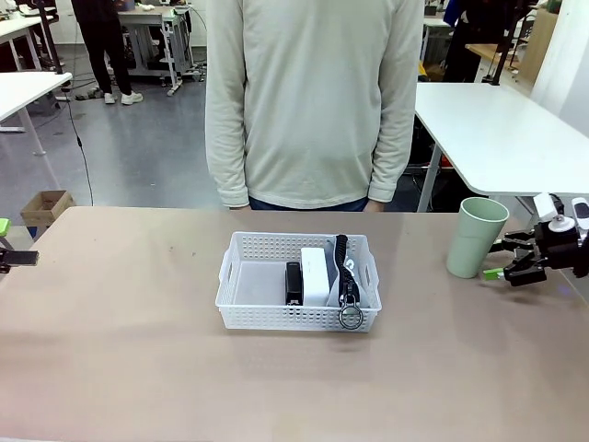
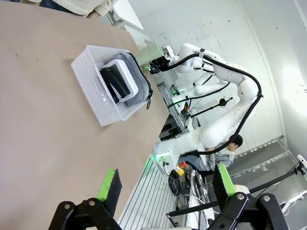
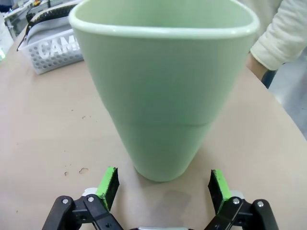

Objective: Efficiently arrange items inside the basket to fit them all.
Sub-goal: Pick up the Reusable plastic cup and place it inside the Organizing basket.

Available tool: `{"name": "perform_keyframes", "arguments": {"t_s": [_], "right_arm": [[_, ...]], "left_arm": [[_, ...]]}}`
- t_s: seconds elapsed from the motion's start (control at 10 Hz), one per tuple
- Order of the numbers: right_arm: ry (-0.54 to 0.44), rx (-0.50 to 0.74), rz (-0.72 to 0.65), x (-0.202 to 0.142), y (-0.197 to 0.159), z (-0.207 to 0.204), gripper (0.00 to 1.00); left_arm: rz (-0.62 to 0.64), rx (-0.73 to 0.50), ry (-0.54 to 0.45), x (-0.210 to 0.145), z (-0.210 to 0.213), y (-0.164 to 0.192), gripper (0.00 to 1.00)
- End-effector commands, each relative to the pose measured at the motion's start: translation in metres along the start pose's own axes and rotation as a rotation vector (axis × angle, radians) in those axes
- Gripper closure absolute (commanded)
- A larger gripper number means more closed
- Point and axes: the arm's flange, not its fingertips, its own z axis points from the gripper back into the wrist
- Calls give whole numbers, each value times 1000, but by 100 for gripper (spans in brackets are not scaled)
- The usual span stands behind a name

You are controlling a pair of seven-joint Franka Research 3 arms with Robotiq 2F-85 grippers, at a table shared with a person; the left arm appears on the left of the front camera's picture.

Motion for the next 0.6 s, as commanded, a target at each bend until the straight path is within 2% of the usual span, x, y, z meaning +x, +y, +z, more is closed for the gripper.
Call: {"name": "perform_keyframes", "arguments": {"t_s": [0.0,0.3,0.5], "right_arm": [[11,18,-25,3,-7,-8,0],[-30,40,-41,3,-9,-23,0],[-114,64,-65,5,-11,-26,0]], "left_arm": [[-8,6,10,-3,1,-2,0],[-8,6,10,-3,1,-2,0],[-8,6,10,-3,1,-2,0]]}}
